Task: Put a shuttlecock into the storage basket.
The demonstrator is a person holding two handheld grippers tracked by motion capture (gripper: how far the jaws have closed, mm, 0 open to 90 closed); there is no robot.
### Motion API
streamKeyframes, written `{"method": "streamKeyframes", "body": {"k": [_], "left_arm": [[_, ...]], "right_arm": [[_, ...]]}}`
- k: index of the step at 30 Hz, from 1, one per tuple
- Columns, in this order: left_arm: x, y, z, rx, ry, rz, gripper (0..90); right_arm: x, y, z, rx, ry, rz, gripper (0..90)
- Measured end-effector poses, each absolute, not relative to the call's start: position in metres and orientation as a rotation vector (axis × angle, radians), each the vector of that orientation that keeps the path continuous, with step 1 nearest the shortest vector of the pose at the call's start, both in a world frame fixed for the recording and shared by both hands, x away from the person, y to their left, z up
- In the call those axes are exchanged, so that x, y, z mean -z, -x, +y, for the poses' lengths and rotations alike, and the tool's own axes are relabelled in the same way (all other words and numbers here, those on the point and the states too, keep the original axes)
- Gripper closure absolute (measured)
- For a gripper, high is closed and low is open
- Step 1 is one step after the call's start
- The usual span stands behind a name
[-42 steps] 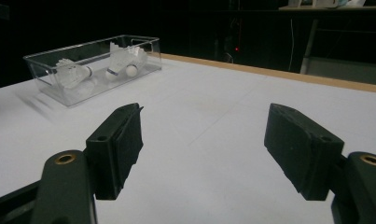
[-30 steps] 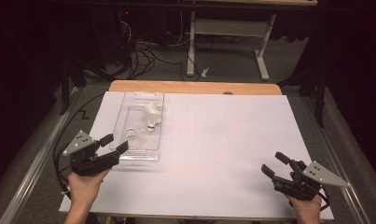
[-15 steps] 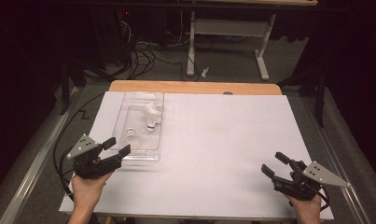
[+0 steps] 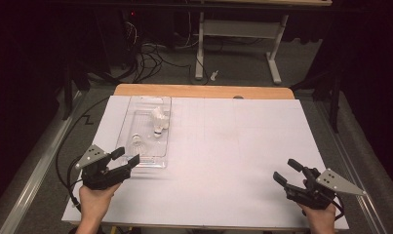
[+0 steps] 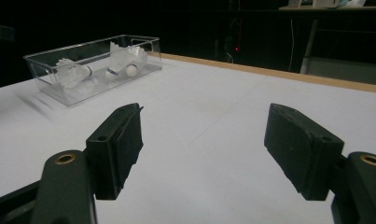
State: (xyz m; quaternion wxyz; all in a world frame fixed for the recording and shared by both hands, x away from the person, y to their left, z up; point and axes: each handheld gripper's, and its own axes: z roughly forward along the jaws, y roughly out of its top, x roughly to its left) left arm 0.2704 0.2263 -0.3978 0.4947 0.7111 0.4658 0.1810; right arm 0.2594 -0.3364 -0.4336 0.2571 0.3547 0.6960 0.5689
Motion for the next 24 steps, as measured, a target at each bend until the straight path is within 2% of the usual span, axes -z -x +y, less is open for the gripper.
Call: {"method": "streamKeyframes", "body": {"k": [24], "left_arm": [[0.413, -0.271, 0.218, -0.432, -1.734, 1.124, 35.9]], "right_arm": [[0.435, -0.260, -0.336, -1.544, -0.968, 1.896, 27.8]]}}
